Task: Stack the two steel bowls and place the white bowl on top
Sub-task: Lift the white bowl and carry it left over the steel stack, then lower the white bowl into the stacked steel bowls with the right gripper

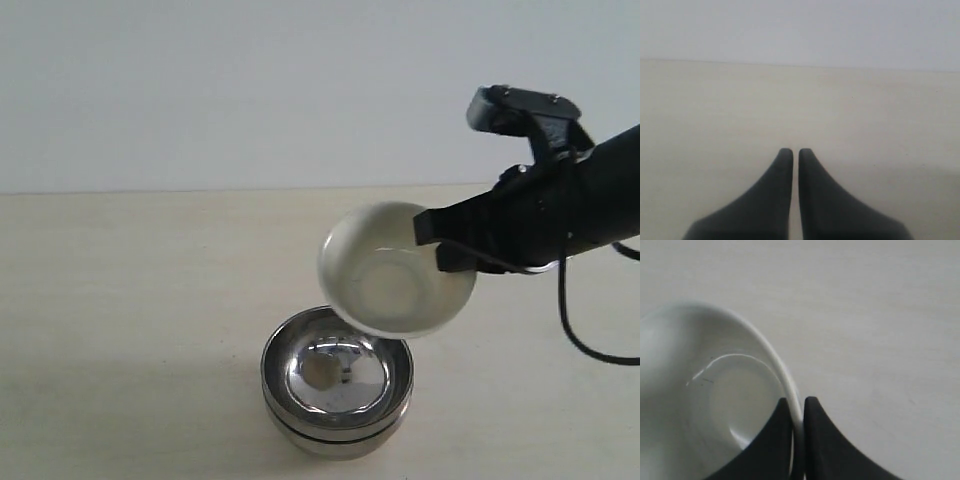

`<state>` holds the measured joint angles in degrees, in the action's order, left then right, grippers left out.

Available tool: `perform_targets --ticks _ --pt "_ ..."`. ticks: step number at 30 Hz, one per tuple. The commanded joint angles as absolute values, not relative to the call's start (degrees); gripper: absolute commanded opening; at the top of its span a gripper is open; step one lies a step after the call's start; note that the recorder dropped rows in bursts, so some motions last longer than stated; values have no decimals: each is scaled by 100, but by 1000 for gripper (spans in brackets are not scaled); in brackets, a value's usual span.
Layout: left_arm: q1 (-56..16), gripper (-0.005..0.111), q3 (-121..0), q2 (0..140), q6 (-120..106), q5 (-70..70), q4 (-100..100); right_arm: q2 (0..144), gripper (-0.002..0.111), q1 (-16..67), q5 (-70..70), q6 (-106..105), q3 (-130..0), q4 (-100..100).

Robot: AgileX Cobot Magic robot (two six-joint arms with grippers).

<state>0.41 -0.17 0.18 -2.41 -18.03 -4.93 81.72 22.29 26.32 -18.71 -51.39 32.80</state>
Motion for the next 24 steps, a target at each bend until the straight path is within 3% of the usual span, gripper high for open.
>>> perform_targets --ticks 1,24 --pt "12 4 0 0 -214 -1760 -493 8666 0 2693 2264 -2103 -5159 3569" --pt "12 4 0 0 -214 -1760 -493 9685 0 2980 1782 -2314 -5159 3569"
